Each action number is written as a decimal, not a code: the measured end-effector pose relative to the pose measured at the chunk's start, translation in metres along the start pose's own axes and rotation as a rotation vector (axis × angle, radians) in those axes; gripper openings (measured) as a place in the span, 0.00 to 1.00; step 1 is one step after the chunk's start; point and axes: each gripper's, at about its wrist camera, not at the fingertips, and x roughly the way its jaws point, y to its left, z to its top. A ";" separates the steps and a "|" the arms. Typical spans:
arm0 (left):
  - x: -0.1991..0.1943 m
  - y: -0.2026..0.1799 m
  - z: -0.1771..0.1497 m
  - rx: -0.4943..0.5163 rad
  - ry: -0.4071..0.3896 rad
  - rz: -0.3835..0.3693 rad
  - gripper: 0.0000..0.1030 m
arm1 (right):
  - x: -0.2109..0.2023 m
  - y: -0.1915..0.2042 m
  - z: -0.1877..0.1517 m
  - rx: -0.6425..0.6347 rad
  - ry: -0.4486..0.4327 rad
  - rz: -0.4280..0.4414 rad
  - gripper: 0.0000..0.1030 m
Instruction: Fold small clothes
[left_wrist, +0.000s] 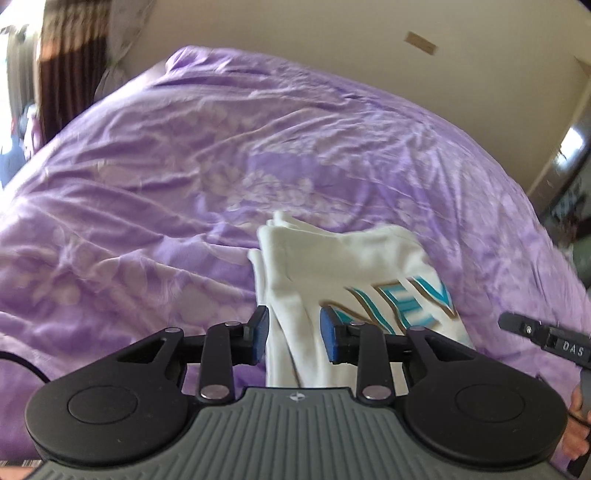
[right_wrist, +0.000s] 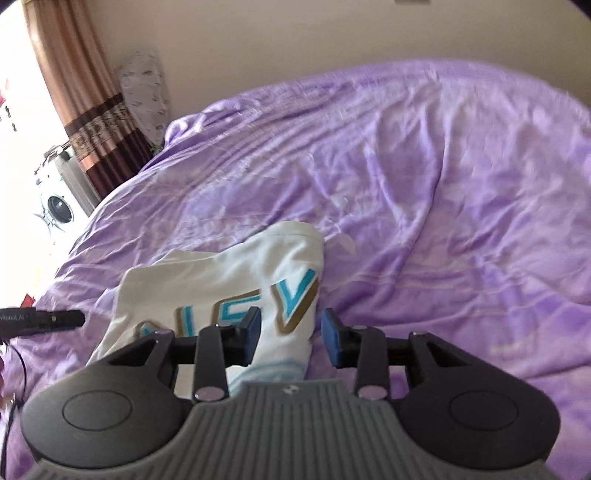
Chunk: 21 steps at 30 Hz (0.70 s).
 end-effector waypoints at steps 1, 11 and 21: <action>-0.007 -0.005 -0.005 0.021 -0.009 0.003 0.32 | -0.010 0.006 -0.005 -0.026 -0.011 -0.001 0.32; -0.037 -0.030 -0.060 0.115 -0.016 0.014 0.13 | -0.072 0.043 -0.067 -0.153 -0.052 -0.010 0.20; -0.020 -0.018 -0.089 0.098 0.062 0.042 0.09 | -0.047 0.055 -0.124 -0.237 0.081 -0.028 0.19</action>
